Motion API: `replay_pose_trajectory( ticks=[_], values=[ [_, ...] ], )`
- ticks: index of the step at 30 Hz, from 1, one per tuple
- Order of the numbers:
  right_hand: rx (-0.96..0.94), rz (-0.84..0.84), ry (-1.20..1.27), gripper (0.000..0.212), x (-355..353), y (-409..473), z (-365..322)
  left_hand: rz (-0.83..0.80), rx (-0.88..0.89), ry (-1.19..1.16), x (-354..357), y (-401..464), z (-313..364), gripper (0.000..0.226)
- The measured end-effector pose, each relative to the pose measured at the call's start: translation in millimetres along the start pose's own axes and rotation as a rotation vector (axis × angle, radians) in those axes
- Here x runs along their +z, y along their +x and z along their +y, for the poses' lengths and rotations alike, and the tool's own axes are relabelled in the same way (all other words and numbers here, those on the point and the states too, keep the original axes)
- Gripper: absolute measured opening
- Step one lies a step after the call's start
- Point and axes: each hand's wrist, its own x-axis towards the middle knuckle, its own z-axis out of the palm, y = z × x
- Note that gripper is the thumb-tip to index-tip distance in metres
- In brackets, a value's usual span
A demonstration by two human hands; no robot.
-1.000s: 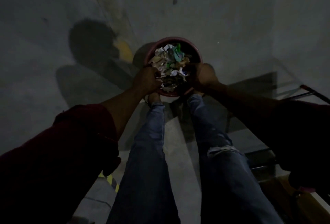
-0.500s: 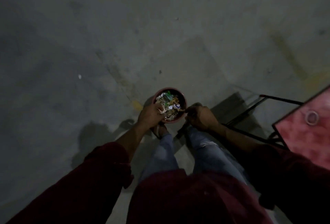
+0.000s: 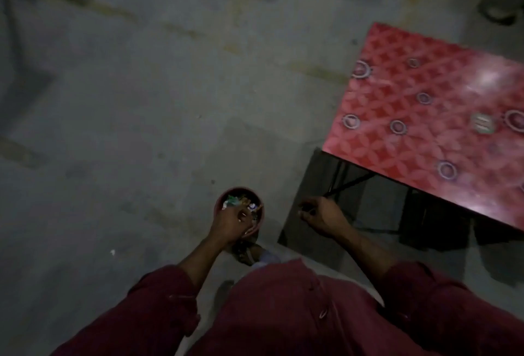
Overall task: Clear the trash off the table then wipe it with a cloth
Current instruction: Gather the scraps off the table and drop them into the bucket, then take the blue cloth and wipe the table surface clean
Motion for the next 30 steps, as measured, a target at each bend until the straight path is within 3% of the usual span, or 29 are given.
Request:
replay_pose_trajectory(
  ticks=[6,17,25,30],
  values=[
    [0.087,0.233,0.169,0.023,-40,-73,112,0.001,0.188,0.049,65,-15,116,0.026],
    [0.379,0.645,0.409,0.028,-96,-246,291,-0.231,0.64,0.261,257,-84,331,0.027],
    [0.514,0.799,0.633,0.014,-89,-299,361,-0.455,0.835,0.325,357,-82,418,0.019],
    [0.59,0.797,0.639,0.02,-132,-304,419,-0.524,0.871,0.284,407,-56,484,0.014]
  ],
)
